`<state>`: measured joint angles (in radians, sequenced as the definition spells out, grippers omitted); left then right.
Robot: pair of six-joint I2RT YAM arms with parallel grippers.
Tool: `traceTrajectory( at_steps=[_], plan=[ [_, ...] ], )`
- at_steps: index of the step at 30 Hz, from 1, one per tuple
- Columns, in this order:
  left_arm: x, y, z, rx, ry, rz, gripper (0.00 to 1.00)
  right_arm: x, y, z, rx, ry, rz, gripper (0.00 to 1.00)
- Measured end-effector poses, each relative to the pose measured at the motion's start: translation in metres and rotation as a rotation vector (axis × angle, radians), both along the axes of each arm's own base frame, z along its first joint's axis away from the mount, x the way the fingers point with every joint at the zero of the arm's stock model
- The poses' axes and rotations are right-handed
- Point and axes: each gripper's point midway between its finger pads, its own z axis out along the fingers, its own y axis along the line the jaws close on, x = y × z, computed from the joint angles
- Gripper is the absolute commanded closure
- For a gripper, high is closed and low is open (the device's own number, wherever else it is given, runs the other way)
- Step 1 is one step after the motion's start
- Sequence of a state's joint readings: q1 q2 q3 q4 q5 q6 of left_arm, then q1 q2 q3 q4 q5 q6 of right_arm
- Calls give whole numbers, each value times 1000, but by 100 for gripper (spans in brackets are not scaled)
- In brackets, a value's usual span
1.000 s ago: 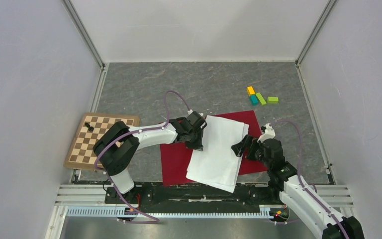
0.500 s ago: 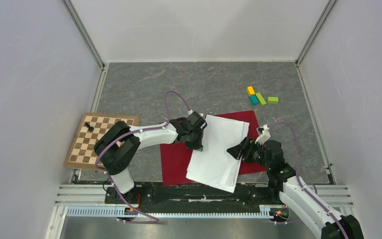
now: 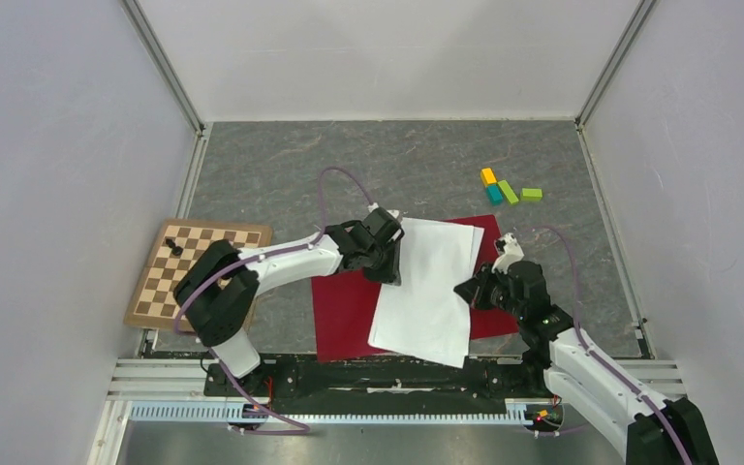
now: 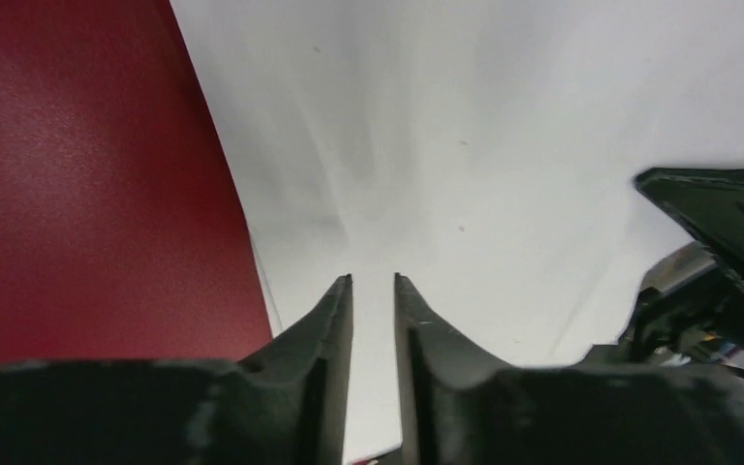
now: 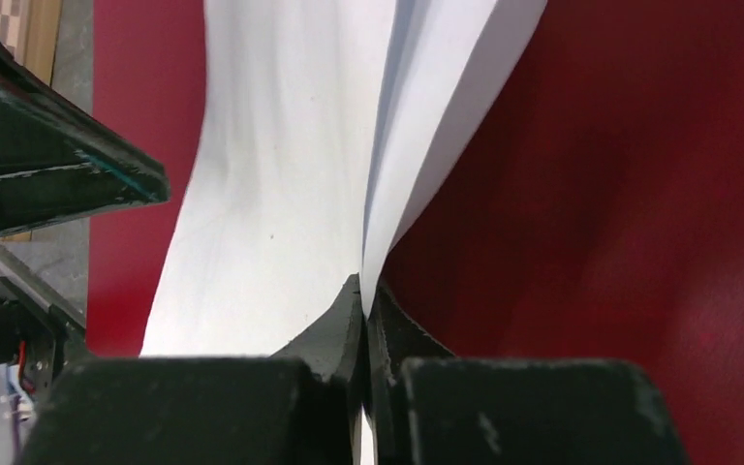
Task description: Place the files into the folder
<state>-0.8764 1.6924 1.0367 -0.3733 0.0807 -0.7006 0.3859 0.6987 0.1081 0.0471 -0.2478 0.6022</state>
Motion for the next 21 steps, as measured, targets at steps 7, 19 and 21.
traceTrajectory(
  at_steps=[7,19,21],
  plan=[
    [45,2,110,-170,-234,-1,34,26,20,66,-93,-261,117,100],
    [77,67,221,-478,-543,-79,21,30,62,187,-112,-629,320,100],
    [75,69,234,-509,-590,-132,23,28,66,212,-95,-681,343,100]
  ],
)
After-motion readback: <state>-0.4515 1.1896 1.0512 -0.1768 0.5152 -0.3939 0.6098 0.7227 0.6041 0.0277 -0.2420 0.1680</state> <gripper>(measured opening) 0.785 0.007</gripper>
